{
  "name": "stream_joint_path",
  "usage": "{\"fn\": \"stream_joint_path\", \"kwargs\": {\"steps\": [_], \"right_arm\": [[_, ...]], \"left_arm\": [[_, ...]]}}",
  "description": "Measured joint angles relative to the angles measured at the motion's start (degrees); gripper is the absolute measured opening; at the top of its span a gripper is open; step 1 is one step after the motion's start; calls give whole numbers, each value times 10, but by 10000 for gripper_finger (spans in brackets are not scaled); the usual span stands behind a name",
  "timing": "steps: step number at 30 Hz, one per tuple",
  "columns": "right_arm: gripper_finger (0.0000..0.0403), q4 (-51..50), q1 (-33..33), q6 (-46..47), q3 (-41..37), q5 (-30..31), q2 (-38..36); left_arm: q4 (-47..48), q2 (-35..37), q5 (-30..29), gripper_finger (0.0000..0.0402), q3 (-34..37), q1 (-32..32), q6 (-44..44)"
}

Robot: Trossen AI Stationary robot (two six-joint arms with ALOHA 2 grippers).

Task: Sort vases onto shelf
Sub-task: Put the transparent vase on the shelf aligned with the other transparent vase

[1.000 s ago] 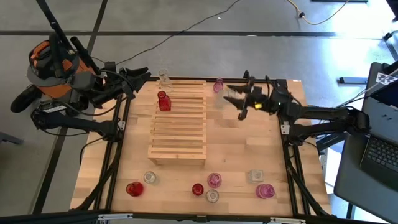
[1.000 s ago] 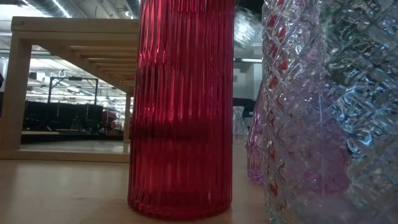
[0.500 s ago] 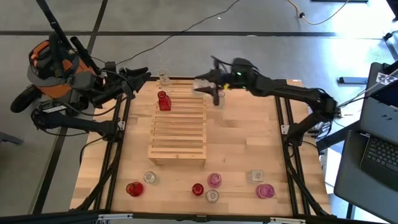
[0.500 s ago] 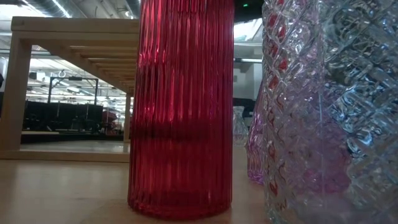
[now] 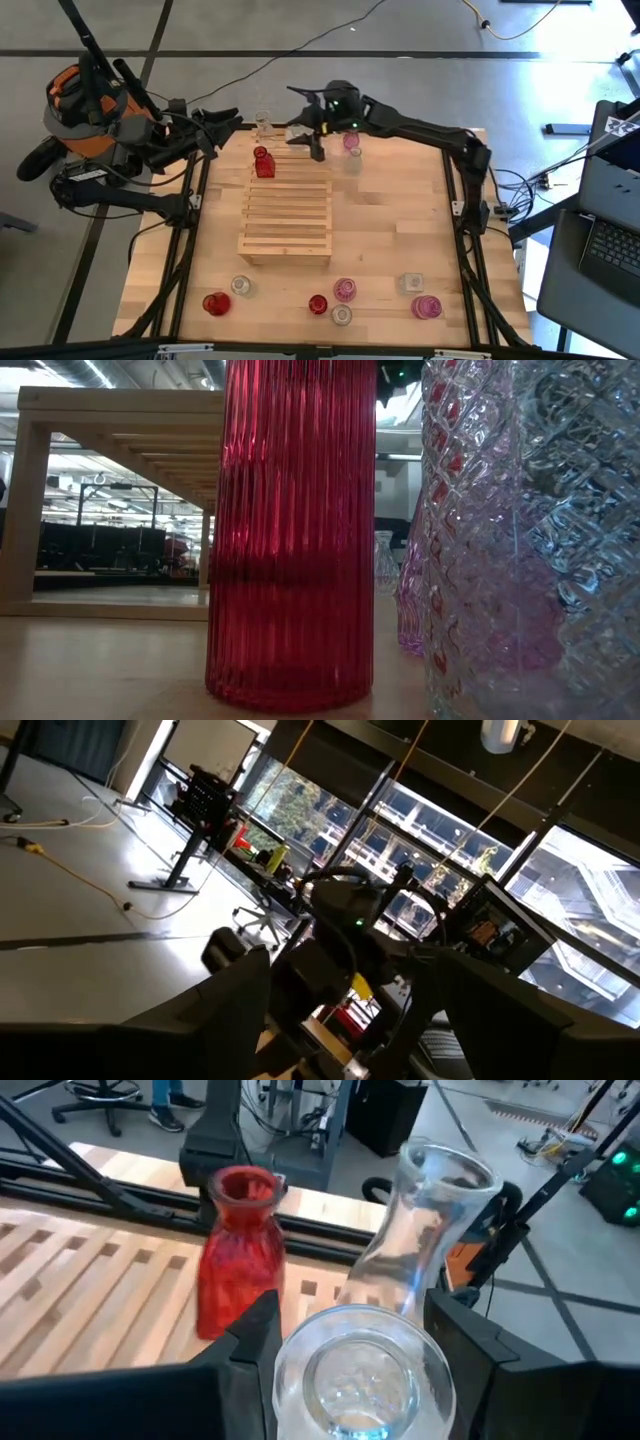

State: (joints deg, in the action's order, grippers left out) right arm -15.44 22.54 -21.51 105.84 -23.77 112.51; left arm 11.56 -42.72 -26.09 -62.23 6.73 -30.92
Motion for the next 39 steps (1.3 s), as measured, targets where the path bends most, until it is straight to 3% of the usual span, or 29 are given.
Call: {"fn": "stream_joint_path", "kwargs": {"steps": [7, 24, 31, 39], "right_arm": [[155, 13, 13, 61, 15, -19, 37], [155, 68, 24, 94, 15, -32, 57], [235, 88, 24, 93, 15, -29, 57], [235, 104, 24, 96, 15, -43, 57]], "left_arm": [[0, 0, 0, 275, 0, 0, 0], [0, 0, 0, 275, 0, 0, 0], [0, 0, 0, 275, 0, 0, 0], [0, 0, 0, 275, 0, 0, 0]]}}
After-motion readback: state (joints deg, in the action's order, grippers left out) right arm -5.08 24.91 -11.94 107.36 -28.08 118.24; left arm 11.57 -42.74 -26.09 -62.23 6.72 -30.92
